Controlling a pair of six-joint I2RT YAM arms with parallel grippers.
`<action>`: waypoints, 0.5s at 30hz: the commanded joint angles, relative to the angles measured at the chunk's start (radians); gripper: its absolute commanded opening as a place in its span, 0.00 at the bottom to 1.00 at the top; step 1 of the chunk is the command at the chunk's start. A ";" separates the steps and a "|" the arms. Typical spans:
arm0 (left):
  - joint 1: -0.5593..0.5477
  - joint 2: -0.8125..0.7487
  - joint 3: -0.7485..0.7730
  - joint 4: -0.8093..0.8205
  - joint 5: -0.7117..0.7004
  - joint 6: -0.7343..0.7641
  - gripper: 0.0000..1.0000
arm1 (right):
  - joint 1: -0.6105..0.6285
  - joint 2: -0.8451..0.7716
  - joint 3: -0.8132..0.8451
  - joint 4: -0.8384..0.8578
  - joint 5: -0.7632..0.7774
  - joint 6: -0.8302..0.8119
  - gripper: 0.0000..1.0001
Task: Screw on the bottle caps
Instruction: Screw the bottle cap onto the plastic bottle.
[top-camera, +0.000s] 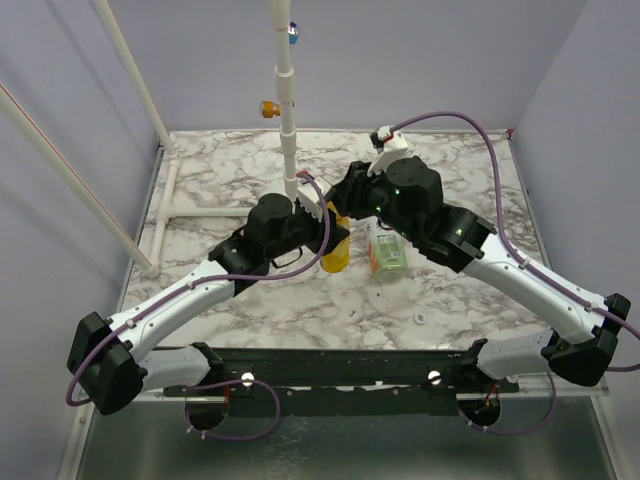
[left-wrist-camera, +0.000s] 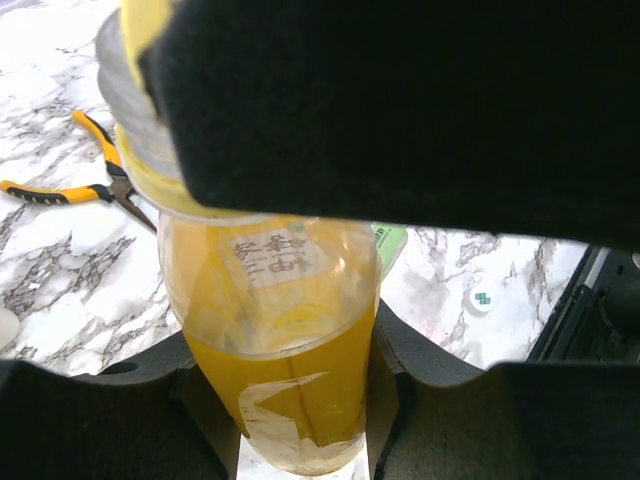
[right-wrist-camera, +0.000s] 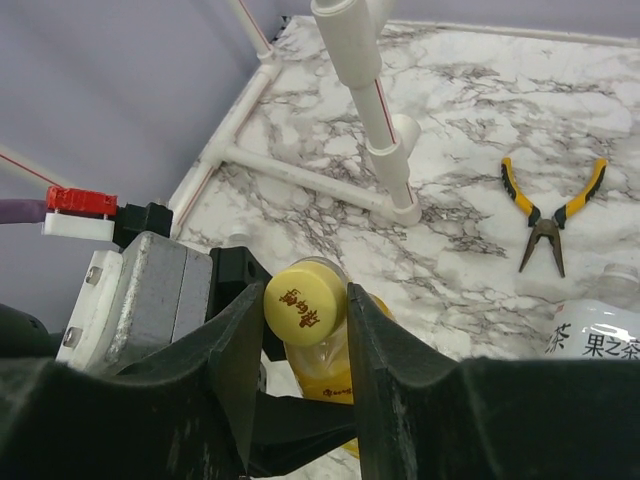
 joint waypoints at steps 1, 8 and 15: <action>-0.003 -0.024 0.014 0.017 0.119 0.031 0.00 | 0.018 0.027 0.046 -0.085 -0.001 -0.001 0.38; -0.003 -0.060 -0.016 0.007 0.208 0.099 0.00 | 0.018 0.059 0.122 -0.172 -0.117 -0.012 0.37; -0.003 -0.118 -0.051 0.010 0.253 0.147 0.00 | 0.017 0.064 0.165 -0.253 -0.189 0.005 0.38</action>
